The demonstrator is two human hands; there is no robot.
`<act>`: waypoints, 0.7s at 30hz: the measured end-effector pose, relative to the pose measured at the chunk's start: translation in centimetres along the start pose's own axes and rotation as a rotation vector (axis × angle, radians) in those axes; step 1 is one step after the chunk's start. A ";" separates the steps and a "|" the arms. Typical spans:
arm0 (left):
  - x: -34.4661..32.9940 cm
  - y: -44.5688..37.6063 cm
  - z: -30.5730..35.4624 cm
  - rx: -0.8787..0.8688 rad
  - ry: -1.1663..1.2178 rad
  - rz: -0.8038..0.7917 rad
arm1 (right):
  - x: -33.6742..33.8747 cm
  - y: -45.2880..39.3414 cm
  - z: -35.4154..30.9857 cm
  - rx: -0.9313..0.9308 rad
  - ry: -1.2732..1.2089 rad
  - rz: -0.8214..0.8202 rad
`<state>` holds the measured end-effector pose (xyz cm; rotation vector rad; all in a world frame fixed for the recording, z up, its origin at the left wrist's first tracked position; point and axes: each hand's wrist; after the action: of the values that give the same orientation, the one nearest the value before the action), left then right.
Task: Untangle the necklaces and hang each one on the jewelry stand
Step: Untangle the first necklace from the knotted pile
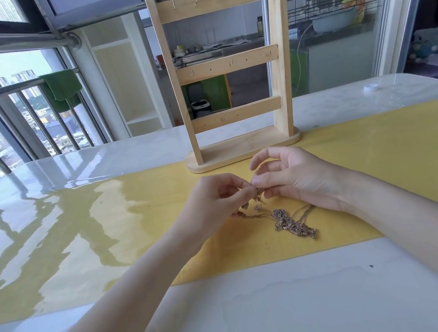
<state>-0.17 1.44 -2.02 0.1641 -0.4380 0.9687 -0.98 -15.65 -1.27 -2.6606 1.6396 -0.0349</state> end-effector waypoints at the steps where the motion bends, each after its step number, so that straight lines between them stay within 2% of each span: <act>1: 0.0 0.0 0.0 0.016 0.008 -0.007 | 0.0 0.0 0.0 0.001 0.012 0.007; 5: 0.2 0.2 0.0 0.060 -0.003 -0.028 | 0.0 -0.1 0.0 0.023 0.044 0.062; 13: 0.2 0.1 -0.1 0.068 0.056 -0.008 | 0.3 -0.4 0.0 0.055 -0.088 0.108; 18: 0.2 0.0 0.1 0.053 0.181 0.004 | 0.2 -0.2 -0.2 -0.035 0.016 0.022; 21: 0.3 0.0 0.1 0.032 0.172 0.007 | 0.0 -0.1 0.0 -0.091 0.123 -0.037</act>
<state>-0.07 1.61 -1.80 0.1068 -0.2660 0.9885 -0.89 -15.60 -1.22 -2.8092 1.6648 -0.1294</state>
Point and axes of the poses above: each hand's wrist, its own y-axis away from the middle knuckle, its own x-axis out of the back of the hand, z = x × y, and after that the axes turned 12 degrees about -z, right-handed
